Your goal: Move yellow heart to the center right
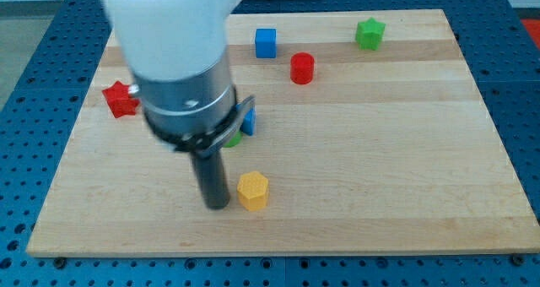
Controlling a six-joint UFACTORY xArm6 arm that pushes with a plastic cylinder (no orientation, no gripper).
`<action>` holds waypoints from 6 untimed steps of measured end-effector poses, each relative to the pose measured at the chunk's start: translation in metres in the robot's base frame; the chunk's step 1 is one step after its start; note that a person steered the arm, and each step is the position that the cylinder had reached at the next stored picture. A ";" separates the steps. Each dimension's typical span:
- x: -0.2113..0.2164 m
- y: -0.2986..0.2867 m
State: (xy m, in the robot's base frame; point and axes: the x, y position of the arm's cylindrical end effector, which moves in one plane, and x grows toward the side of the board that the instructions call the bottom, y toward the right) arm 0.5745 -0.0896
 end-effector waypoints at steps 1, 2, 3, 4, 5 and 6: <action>0.011 0.035; -0.001 0.079; -0.032 0.113; 0.020 0.112; 0.033 0.066; -0.006 0.063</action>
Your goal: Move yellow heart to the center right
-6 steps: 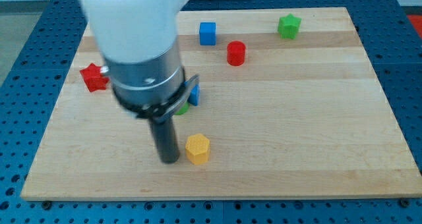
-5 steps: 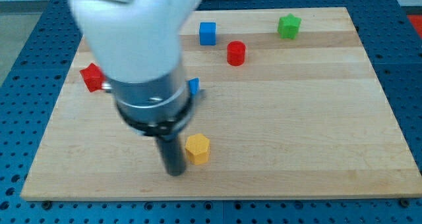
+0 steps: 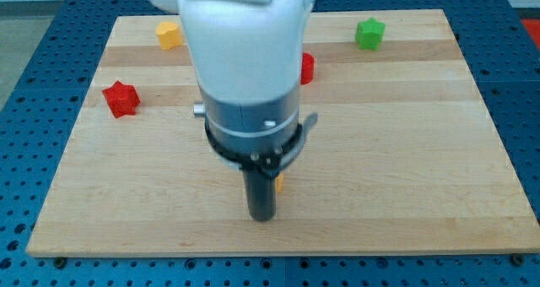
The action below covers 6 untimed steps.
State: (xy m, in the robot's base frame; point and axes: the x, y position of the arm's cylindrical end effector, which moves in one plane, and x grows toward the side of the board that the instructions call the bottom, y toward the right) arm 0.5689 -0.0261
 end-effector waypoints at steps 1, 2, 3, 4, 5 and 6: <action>-0.033 0.000; -0.060 -0.004; -0.065 -0.031; -0.104 0.027; -0.147 0.093; -0.149 0.097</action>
State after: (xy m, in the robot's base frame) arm 0.4203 0.0711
